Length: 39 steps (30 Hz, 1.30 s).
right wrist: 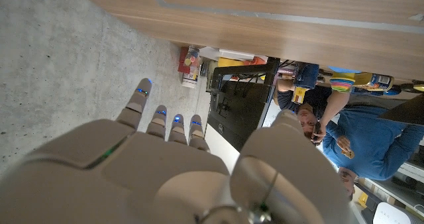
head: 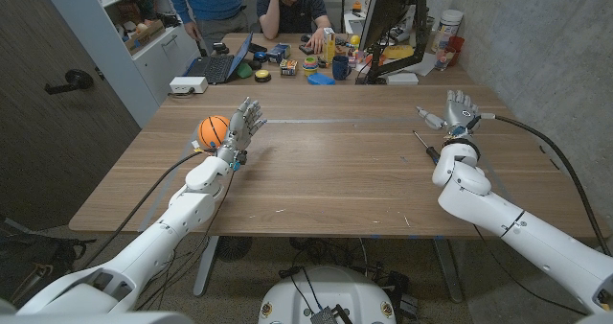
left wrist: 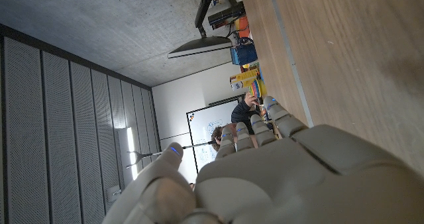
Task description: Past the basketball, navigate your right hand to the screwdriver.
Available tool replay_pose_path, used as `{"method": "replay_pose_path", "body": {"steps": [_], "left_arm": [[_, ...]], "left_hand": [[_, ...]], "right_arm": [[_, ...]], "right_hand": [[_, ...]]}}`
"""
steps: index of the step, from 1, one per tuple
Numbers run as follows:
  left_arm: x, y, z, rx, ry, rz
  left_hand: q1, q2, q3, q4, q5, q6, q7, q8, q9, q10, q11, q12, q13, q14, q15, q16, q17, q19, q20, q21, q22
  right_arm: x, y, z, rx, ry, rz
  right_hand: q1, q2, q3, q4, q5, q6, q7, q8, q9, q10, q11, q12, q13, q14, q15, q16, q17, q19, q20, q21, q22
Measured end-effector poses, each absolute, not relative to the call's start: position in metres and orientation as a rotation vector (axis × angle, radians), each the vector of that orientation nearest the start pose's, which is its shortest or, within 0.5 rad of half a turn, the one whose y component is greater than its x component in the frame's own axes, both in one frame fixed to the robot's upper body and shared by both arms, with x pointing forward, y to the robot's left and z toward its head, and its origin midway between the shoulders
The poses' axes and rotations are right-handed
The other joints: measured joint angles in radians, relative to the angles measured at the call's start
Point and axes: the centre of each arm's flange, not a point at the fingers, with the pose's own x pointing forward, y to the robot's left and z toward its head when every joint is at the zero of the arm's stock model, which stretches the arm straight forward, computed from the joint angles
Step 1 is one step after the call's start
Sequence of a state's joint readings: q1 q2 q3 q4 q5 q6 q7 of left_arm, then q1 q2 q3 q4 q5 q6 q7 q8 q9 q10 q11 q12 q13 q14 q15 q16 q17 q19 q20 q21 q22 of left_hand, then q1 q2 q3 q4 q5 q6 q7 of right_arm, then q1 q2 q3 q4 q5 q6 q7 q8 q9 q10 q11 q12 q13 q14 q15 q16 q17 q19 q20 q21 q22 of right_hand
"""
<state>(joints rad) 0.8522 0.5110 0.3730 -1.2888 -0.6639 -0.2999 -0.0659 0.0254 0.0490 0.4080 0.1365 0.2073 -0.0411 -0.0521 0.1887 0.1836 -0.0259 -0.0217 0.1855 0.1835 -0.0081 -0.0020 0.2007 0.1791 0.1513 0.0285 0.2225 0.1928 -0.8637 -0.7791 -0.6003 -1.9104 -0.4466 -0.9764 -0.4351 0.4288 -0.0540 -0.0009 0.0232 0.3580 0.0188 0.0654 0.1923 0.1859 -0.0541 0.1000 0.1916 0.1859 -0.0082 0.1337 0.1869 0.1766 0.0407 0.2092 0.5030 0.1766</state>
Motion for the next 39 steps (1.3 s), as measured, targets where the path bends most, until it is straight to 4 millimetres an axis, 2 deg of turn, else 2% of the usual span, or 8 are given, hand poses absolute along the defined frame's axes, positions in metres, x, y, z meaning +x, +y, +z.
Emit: {"method": "replay_pose_path", "body": {"steps": [4,13,21,25,27,30,35,39], "left_arm": [[0.652,0.289,-0.039,-0.045,-0.581,-0.234],[0.65,0.29,-0.039,-0.045,-0.583,-0.233],[0.649,0.29,-0.04,-0.044,-0.585,-0.232],[0.648,0.291,-0.04,-0.045,-0.586,-0.23],[0.648,0.291,-0.04,-0.045,-0.587,-0.23],[0.647,0.29,-0.04,-0.046,-0.589,-0.23],[0.647,0.29,-0.04,-0.047,-0.59,-0.23],[0.646,0.29,-0.041,-0.047,-0.591,-0.23]], "left_hand": [[0.0,0.0,0.0,0.0,0.0,0.0,0.0,0.0,0.0,0.0,0.0,0.0,0.0,0.0,0.0,0.0,0.0,0.0,0.0,0.0,0.0],[-0.004,-0.004,-0.004,0.004,0.0,0.0,0.0,0.0,0.0,0.0,0.0,0.0,0.0,0.0,0.0,0.0,0.0,0.0,0.0,0.0,0.0],[-0.004,-0.004,-0.009,0.006,0.0,0.0,0.0,0.0,0.0,0.0,0.0,0.0,0.0,0.0,0.0,0.0,0.0,0.0,0.0,0.0,0.0],[-0.004,-0.004,-0.013,0.004,0.0,0.0,0.0,0.0,0.0,0.0,0.0,0.0,0.0,0.0,0.0,0.0,0.0,0.0,0.0,0.0,0.0],[-0.004,-0.004,-0.013,0.004,0.0,0.0,0.0,0.0,0.0,0.0,0.0,0.0,0.0,0.0,0.0,0.0,0.0,0.0,0.0,0.0,0.0],[-0.006,-0.006,-0.015,0.007,0.0,0.0,0.0,0.0,0.0,0.0,0.0,0.0,0.0,0.0,0.0,0.0,0.0,0.0,0.0,0.0,0.0],[-0.009,-0.009,-0.015,0.007,0.0,0.0,0.0,0.0,0.0,0.0,0.0,0.0,0.0,0.0,0.0,0.0,0.0,0.0,0.0,0.0,0.0],[-0.009,-0.009,-0.019,0.011,0.0,0.0,0.0,0.0,0.0,0.0,0.0,0.0,0.0,0.0,0.0,0.0,0.0,0.0,0.0,-0.005,0.0]], "right_arm": [[0.571,-0.312,0.005,-1.224,-0.27,-0.715],[0.577,-0.314,-0.004,-1.232,-0.178,-0.651],[0.58,-0.316,-0.009,-1.236,-0.13,-0.614],[0.581,-0.317,-0.01,-1.242,-0.109,-0.594],[0.581,-0.317,-0.009,-1.248,-0.11,-0.593],[0.582,-0.317,-0.01,-1.253,-0.093,-0.579],[0.584,-0.317,-0.011,-1.257,-0.071,-0.559],[0.584,-0.317,-0.011,-1.26,-0.059,-0.551]], "right_hand": [[0.013,0.005,-0.004,-0.004,0.006,0.01,-0.001,0.005,0.0,0.01,-0.009,0.0,0.0,0.019,-0.012,0.01,0.0,0.041,-0.003,0.0,-0.004],[0.06,0.017,-0.011,-0.019,0.029,0.056,-0.006,0.005,0.0,0.063,-0.022,0.006,-0.005,0.095,-0.027,0.025,-0.005,0.194,-0.002,0.012,-0.005],[0.105,0.008,-0.033,-0.041,0.047,0.131,0.033,0.013,-0.005,0.147,-0.041,0.013,-0.005,0.185,-0.05,0.033,-0.004,0.332,-0.002,0.007,-0.009],[0.144,0.012,-0.038,-0.059,0.059,0.144,0.033,0.013,-0.005,0.167,-0.044,0.013,-0.005,0.22,-0.066,0.033,-0.004,0.427,-0.017,0.007,-0.014],[0.151,0.01,-0.038,-0.059,0.06,0.151,0.036,0.013,-0.005,0.174,-0.045,0.013,-0.005,0.227,-0.073,0.033,-0.004,0.449,-0.023,0.007,-0.014],[0.189,0.018,-0.036,-0.077,0.068,0.174,0.025,0.013,-0.003,0.204,-0.052,0.013,-0.005,0.257,-0.089,0.033,-0.004,0.488,-0.04,0.0,-0.014],[0.213,0.016,-0.044,-0.088,0.075,0.238,0.015,0.023,-0.002,0.282,-0.055,0.021,-0.005,0.33,-0.118,0.04,-0.004,0.563,-0.081,-0.014,-0.014],[0.217,0.02,-0.059,-0.088,0.079,0.303,0.005,0.037,-0.002,0.357,-0.059,0.039,-0.002,0.376,-0.133,0.041,-0.008,0.598,-0.095,-0.033,-0.014]]}}
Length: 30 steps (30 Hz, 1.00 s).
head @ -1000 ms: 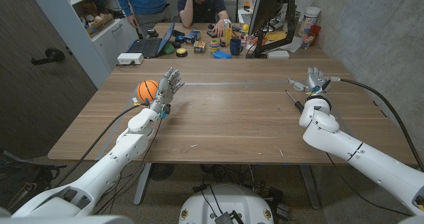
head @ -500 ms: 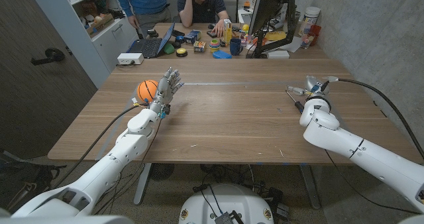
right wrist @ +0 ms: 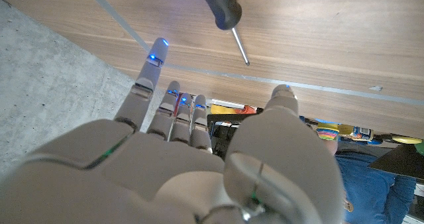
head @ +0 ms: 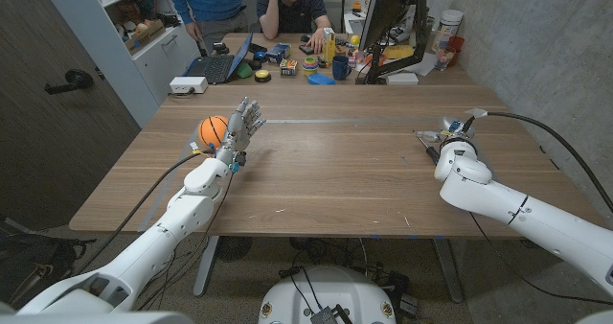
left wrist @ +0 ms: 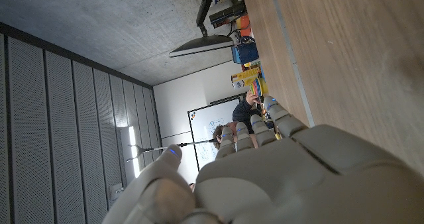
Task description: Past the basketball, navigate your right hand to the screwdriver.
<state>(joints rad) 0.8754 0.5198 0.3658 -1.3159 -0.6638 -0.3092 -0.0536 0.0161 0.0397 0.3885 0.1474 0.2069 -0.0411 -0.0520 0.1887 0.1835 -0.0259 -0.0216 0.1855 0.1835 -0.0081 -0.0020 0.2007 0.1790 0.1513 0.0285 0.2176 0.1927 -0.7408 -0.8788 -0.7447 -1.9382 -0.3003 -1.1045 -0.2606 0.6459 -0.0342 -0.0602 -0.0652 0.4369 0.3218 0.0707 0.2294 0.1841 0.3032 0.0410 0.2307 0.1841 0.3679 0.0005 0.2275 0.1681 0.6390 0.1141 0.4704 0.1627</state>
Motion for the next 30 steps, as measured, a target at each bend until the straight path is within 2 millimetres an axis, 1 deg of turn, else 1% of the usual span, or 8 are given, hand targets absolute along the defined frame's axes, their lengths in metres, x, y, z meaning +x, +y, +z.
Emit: {"method": "replay_pose_path", "body": {"steps": [4,5,11,13,17,18,25,30], "left_arm": [[0.6456,0.2906,-0.0408,-0.047,-0.593,-0.23],[0.6454,0.2906,-0.0407,-0.047,-0.594,-0.23],[0.6447,0.2906,-0.0408,-0.047,-0.596,-0.23],[0.6444,0.2909,-0.0408,-0.047,-0.597,-0.23],[0.6441,0.291,-0.0411,-0.047,-0.597,-0.23],[0.6441,0.291,-0.0411,-0.047,-0.597,-0.23],[0.6437,0.2911,-0.0411,-0.047,-0.598,-0.232],[0.6436,0.291,-0.041,-0.047,-0.598,-0.234]], "left_hand": [[-0.004,-0.004,0.0,0.0,0.004,0.0,0.0,0.0,0.0,0.0,0.0,0.0,0.0,0.0,0.0,0.0,0.0,0.0,0.0,0.0,0.0],[-0.004,-0.004,-0.001,0.001,0.004,0.0,0.0,0.0,0.0,0.0,0.0,0.0,0.0,0.0,0.0,0.0,0.0,0.0,0.0,0.0,0.0],[-0.004,-0.004,-0.007,0.002,0.004,0.0,0.0,0.0,0.0,0.0,0.0,0.0,0.0,0.0,0.0,0.0,0.0,0.0,0.0,0.0,0.0],[-0.004,-0.004,-0.009,0.003,0.004,0.0,0.0,0.0,0.0,0.0,0.0,0.0,0.0,0.0,0.0,0.0,0.0,0.0,0.0,0.0,0.0],[-0.007,-0.007,-0.011,0.005,0.004,0.0,0.0,0.0,0.0,0.0,0.0,0.0,0.0,0.0,0.0,0.0,0.0,0.0,0.0,0.0,0.0],[-0.008,-0.008,-0.011,0.005,0.004,0.0,0.0,0.0,0.0,0.0,0.0,0.0,0.0,0.0,0.0,0.0,0.0,0.0,0.0,0.0,0.0],[-0.008,-0.008,-0.015,0.009,0.006,0.0,0.0,0.0,0.0,0.0,0.0,0.0,0.0,0.0,0.0,0.0,0.0,-0.006,0.006,0.0,0.0],[-0.008,-0.008,-0.02,0.013,0.008,0.0,0.0,0.0,0.0,0.0,0.0,0.0,0.0,0.0,0.0,0.0,0.0,-0.006,0.006,0.0,0.0]], "right_arm": [[0.5838,-0.3174,-0.0116,-1.261,-0.052,-0.546],[0.5838,-0.3172,-0.0116,-1.262,-0.051,-0.545],[0.5833,-0.317,-0.0119,-1.263,-0.046,-0.539],[0.5831,-0.3171,-0.0122,-1.262,-0.043,-0.538],[0.5826,-0.317,-0.0125,-1.259,-0.042,-0.534],[0.5824,-0.3169,-0.0123,-1.259,-0.042,-0.534],[0.5813,-0.3167,-0.0131,-1.254,-0.043,-0.532],[0.58,-0.3174,-0.0133,-1.25,-0.045,-0.534]], "right_hand": [[0.0,0.0,-0.002,0.0,0.0,0.023,-0.004,0.004,0.0,0.026,-0.005,0.001,0.0,0.011,-0.011,0.0,-0.001,0.003,-0.003,-0.005,0.0],[0.0,0.0,-0.002,0.0,0.0,0.027,-0.008,0.004,0.0,0.026,-0.005,0.002,0.0,0.011,-0.011,0.0,-0.001,0.004,-0.004,-0.005,0.0],[0.0,0.0,-0.006,-0.004,0.0,0.027,-0.008,0.004,0.0,0.026,-0.005,0.002,0.0,0.017,-0.017,0.0,-0.001,0.007,-0.007,-0.016,0.0],[0.0,0.0,-0.009,-0.001,0.0,0.027,-0.008,0.004,0.0,0.026,-0.005,0.002,0.0,0.018,-0.018,0.0,-0.001,0.007,-0.007,-0.017,0.0],[0.0,0.0,-0.01,0.001,0.0,0.019,-0.008,-0.008,0.0,0.026,-0.005,-0.006,0.0,0.026,-0.026,-0.008,-0.001,0.007,-0.007,-0.024,0.0],[0.0,0.0,-0.013,0.003,0.0,0.017,-0.006,-0.008,0.0,0.026,-0.005,-0.006,0.0,0.027,-0.027,-0.008,-0.001,0.007,-0.007,-0.024,0.0],[0.0,0.0,-0.013,0.003,0.0,0.017,-0.006,-0.01,0.0,0.022,-0.009,-0.006,0.0,0.028,-0.028,-0.008,-0.001,0.011,-0.011,-0.031,0.0],[0.0,0.0,-0.015,0.006,0.0,0.017,-0.006,-0.012,0.0,0.022,-0.009,-0.014,0.0,0.035,-0.035,-0.008,-0.001,0.012,-0.013,-0.031,0.0]]}}
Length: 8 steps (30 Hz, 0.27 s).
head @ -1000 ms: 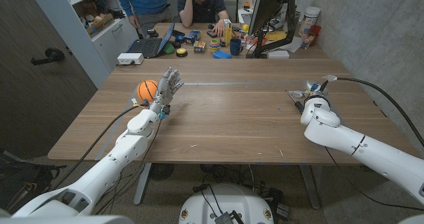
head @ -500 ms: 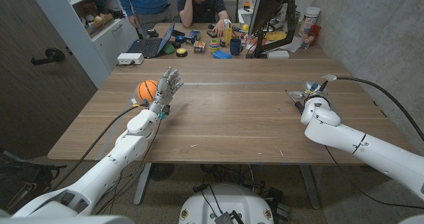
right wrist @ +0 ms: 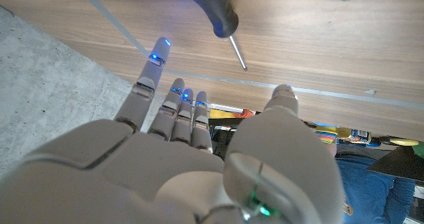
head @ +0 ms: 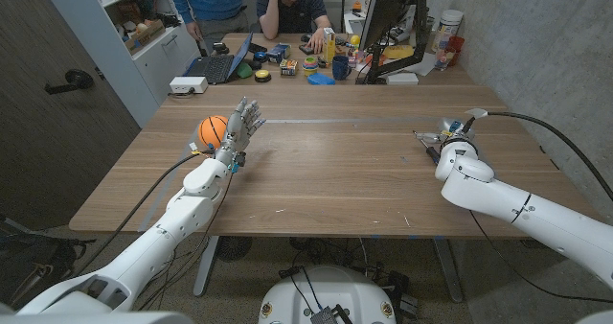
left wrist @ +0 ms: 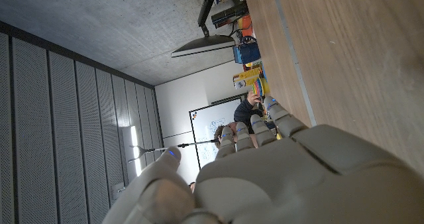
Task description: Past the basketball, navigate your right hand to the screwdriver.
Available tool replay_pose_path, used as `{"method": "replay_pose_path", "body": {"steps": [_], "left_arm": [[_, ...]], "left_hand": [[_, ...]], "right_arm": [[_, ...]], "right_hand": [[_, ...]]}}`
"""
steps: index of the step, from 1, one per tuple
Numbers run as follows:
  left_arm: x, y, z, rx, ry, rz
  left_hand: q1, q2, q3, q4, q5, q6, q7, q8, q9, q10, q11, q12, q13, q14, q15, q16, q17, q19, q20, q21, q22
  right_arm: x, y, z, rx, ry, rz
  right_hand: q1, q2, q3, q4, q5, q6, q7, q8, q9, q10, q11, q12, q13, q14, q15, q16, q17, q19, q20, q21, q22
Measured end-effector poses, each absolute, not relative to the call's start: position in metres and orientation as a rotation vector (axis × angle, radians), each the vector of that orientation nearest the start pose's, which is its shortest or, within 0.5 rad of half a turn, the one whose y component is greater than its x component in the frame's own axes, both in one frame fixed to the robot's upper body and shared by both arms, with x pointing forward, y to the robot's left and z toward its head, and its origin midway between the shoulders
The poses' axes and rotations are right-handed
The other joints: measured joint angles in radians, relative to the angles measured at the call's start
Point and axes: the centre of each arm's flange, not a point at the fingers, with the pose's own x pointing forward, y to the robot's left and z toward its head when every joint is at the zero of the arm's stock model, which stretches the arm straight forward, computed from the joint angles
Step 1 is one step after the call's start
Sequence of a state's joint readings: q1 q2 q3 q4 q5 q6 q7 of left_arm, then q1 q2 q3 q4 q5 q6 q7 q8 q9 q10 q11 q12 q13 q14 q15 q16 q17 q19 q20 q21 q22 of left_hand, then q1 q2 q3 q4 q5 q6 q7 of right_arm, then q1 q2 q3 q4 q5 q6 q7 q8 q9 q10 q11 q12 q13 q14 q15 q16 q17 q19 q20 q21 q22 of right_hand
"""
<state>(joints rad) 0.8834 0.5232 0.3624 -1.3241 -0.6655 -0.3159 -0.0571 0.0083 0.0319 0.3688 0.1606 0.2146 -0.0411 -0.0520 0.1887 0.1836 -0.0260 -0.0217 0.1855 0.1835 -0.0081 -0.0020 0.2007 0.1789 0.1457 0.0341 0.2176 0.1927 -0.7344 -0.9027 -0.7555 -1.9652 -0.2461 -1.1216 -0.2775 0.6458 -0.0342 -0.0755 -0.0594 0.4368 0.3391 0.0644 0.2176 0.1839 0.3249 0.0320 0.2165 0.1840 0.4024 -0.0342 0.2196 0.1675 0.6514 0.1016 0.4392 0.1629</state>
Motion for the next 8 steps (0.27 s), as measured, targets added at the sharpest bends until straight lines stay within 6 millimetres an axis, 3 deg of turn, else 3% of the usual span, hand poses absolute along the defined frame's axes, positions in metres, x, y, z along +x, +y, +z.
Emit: {"method": "replay_pose_path", "body": {"steps": [8], "left_arm": [[0.6432,0.2908,-0.0407,-0.047,-0.6,-0.238]], "left_hand": [[0.0,0.0,-0.007,0.0,0.0,0.0,0.0,0.0,0.0,0.0,0.0,0.0,0.0,0.0,0.0,0.0,0.0,0.0,0.0,0.0,0.0]], "right_arm": [[0.5783,-0.3179,-0.0137,-1.245,-0.049,-0.535]], "right_hand": [[0.0,0.0,-0.005,0.005,0.004,-0.009,-0.002,-0.007,0.0,-0.004,-0.004,-0.004,0.0,0.0,0.0,-0.007,0.0,0.0,0.0,-0.01,0.0]]}}
